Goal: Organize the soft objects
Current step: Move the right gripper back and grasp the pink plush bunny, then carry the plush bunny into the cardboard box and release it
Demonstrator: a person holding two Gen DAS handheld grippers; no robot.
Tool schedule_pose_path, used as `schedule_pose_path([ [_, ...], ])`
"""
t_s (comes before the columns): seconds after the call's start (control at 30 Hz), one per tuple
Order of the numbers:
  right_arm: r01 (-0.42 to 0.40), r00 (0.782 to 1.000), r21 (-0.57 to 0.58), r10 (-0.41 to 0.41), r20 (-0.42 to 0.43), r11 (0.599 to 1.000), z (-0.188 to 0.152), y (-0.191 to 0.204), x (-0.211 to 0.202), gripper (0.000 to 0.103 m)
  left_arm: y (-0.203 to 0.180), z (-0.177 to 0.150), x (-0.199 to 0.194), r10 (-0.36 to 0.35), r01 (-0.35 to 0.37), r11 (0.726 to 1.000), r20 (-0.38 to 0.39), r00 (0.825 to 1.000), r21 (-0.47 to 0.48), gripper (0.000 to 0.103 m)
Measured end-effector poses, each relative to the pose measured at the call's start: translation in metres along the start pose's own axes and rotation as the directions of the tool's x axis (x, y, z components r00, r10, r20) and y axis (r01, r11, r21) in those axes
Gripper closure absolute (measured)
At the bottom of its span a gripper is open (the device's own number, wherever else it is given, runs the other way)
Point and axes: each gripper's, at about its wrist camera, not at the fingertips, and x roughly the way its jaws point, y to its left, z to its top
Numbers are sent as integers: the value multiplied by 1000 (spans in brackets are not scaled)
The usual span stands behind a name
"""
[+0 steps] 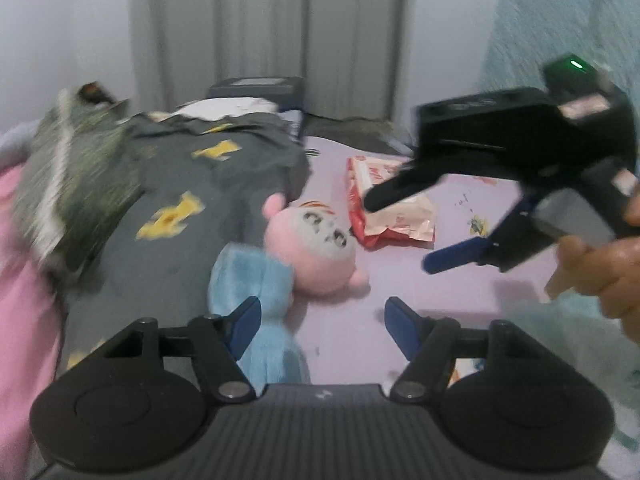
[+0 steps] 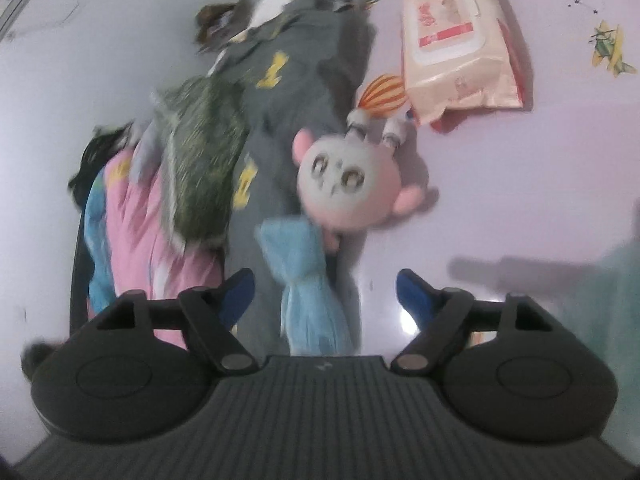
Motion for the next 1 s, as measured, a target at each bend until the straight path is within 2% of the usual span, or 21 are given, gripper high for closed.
schedule_pose_path([
  [0.17, 42, 999, 70, -42, -1, 997, 41, -13, 44, 19, 0, 33, 62, 0, 7, 993, -58, 998, 114, 27],
  [0.3, 71, 997, 81, -69, -31, 994, 64, -22, 78, 18, 3, 48, 110, 12, 7, 991, -147, 989, 133, 26],
  [0.37, 69, 997, 90, -64, -53, 994, 73, -27, 97, 18, 5, 51, 129, 18, 7, 992, -194, 981, 126, 26],
  [0.5, 23, 996, 90, -15, -83, 996, 80, -32, 117, 17, 2, 49, 144, 36, -2, 985, -195, 980, 171, 19],
  [0.6, -15, 995, 91, 24, -100, 996, 81, -34, 123, 20, -3, 47, 146, 50, -13, 981, -185, 981, 194, 20],
  [0.77, -37, 996, 85, 44, -82, 996, 81, -30, 114, 24, -7, 54, 134, 51, -22, 984, -163, 985, 176, 21],
  [0.87, -55, 996, 64, 59, -65, 996, 76, -20, 93, 25, -15, 63, 109, 51, -29, 984, -125, 991, 177, 22],
  [1.0, -107, 994, 39, 108, -22, 994, 64, -6, 44, 24, -36, 73, 60, 41, -32, 979, -43, 998, 203, 22],
])
